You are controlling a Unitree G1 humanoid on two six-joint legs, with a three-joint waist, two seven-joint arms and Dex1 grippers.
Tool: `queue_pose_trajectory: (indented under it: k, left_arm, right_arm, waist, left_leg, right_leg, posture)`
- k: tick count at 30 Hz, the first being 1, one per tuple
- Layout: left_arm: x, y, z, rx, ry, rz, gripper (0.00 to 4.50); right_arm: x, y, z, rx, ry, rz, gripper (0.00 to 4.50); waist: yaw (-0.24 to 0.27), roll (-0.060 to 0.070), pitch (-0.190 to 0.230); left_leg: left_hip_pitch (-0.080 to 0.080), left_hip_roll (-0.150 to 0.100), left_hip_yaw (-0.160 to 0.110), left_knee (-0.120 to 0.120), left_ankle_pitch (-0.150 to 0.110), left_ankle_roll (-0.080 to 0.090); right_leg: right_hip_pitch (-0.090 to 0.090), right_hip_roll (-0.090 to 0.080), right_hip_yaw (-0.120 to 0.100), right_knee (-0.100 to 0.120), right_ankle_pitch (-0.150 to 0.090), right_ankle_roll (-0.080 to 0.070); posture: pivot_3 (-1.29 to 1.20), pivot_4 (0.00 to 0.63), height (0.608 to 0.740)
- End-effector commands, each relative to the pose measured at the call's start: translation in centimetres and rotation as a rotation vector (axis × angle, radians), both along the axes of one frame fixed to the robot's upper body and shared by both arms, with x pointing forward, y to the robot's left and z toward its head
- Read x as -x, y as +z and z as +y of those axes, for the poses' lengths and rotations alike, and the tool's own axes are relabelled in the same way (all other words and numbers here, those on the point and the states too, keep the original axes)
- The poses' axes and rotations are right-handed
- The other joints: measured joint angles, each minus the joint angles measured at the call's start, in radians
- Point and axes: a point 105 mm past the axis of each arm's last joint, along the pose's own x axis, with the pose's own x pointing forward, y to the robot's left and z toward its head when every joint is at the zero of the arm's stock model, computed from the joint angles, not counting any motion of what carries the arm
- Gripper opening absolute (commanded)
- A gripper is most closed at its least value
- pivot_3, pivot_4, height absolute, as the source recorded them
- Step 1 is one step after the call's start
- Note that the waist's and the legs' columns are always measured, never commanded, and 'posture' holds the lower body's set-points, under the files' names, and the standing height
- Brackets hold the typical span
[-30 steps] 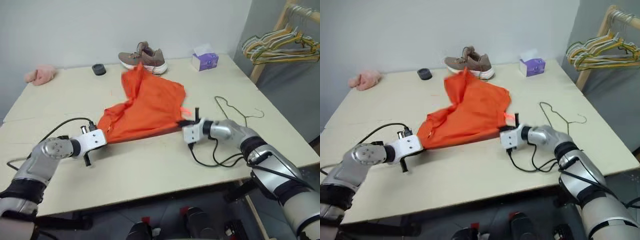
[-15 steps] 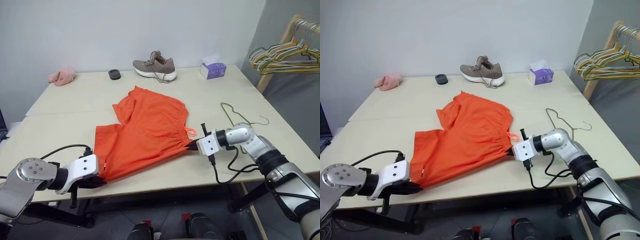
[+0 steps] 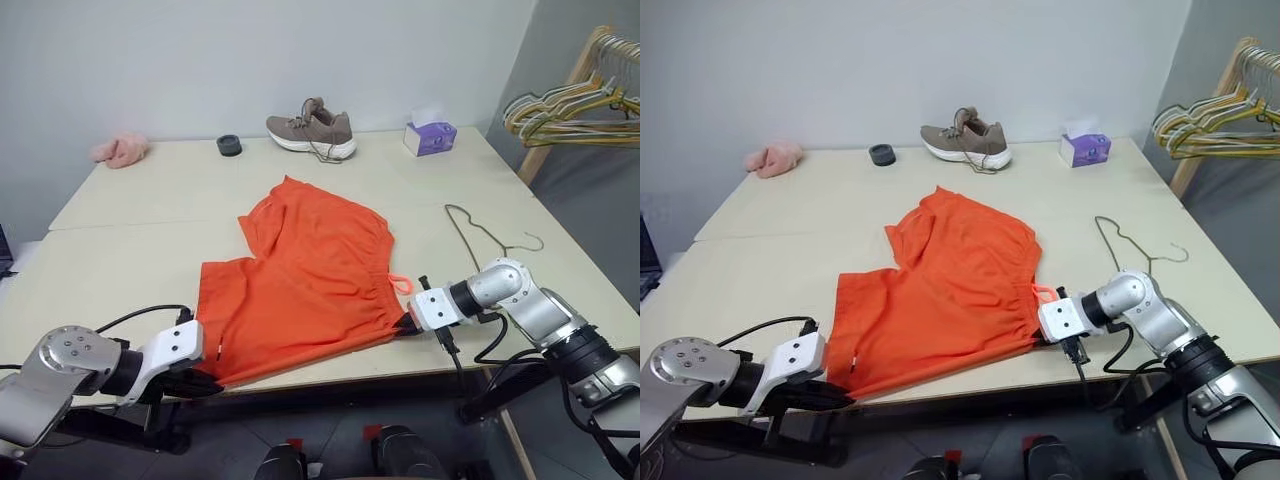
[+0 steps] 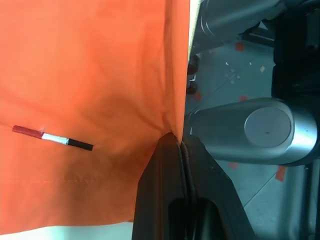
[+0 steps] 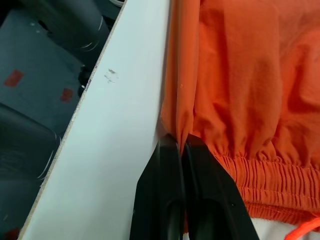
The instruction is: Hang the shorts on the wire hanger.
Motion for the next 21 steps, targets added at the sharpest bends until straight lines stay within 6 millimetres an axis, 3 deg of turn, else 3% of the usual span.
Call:
queue_pose_trajectory:
  k: [1, 10, 13, 15, 17, 21]
  left_arm:
    - [-0.4, 1.3, -0.6, 0.04, 0.008, -0.036, 0.87]
    - [-0.6, 3.5, -3.2, 0.212, 0.012, -0.058, 3.54]
    - [-2.0, 4.8, -4.3, 0.306, 0.037, -0.154, 4.43]
    - [-4.7, 6.8, -5.5, 0.412, 0.094, -0.33, 4.49]
    - [-6.5, 8.1, -6.1, 0.47, 0.141, -0.431, 4.49]
    - [-8.4, 9.1, -6.7, 0.503, 0.166, -0.516, 4.49]
  right_arm:
    - [-0.2, 1.5, -0.3, 0.011, 0.024, -0.044, 1.34]
    - [0.8, 3.8, -0.9, -0.096, -0.059, 0.052, 4.35]
    - [-0.7, 5.3, -1.1, -0.249, -0.217, 0.027, 4.5]
    - [-3.3, 7.0, -2.5, -0.421, -0.441, -0.044, 4.5]
    - [-4.6, 7.8, -4.1, -0.53, -0.614, -0.055, 4.5]
    - [-6.7, 8.0, -8.7, -0.7, -1.017, -0.08, 4.5]
  waist:
    - [0.0, 0.0, 0.0]
    - [0.001, -0.001, 0.001]
    - [0.001, -0.001, 0.001]
    - [0.005, -0.003, 0.002]
    - [0.009, -0.006, 0.003]
    - [0.021, -0.007, 0.002]
  left_leg:
    - [0.0, 0.0, 0.0, 0.0, 0.0, 0.0]
    - [-0.001, 0.0, 0.0, 0.0, -0.001, -0.001]
    - [0.0, 0.0, 0.0, 0.0, -0.001, -0.001]
    - [0.0, 0.0, 0.001, 0.001, -0.001, -0.002]
    - [0.0, 0.0, 0.0, 0.002, -0.001, -0.002]
    - [-0.001, -0.001, 0.001, 0.003, -0.001, -0.002]
  right_leg:
    - [0.0, 0.0, 0.0, 0.0, 0.0, 0.0]
    - [-0.001, 0.0, 0.0, -0.001, 0.0, 0.0]
    - [0.0, 0.0, 0.0, -0.001, 0.0, 0.0]
    - [0.0, 0.0, 0.0, -0.001, 0.0, 0.001]
    - [0.001, 0.0, 0.0, 0.0, 0.001, 0.002]
    - [0.002, 0.001, 0.002, -0.002, 0.003, 0.005]
  posture:
    - [-0.11, 0.044, 0.74]
    - [-0.11, 0.049, 0.74]
    - [-0.12, 0.051, 0.74]
    - [-0.12, 0.054, 0.74]
    - [-0.13, 0.054, 0.74]
    - [-0.15, 0.057, 0.74]
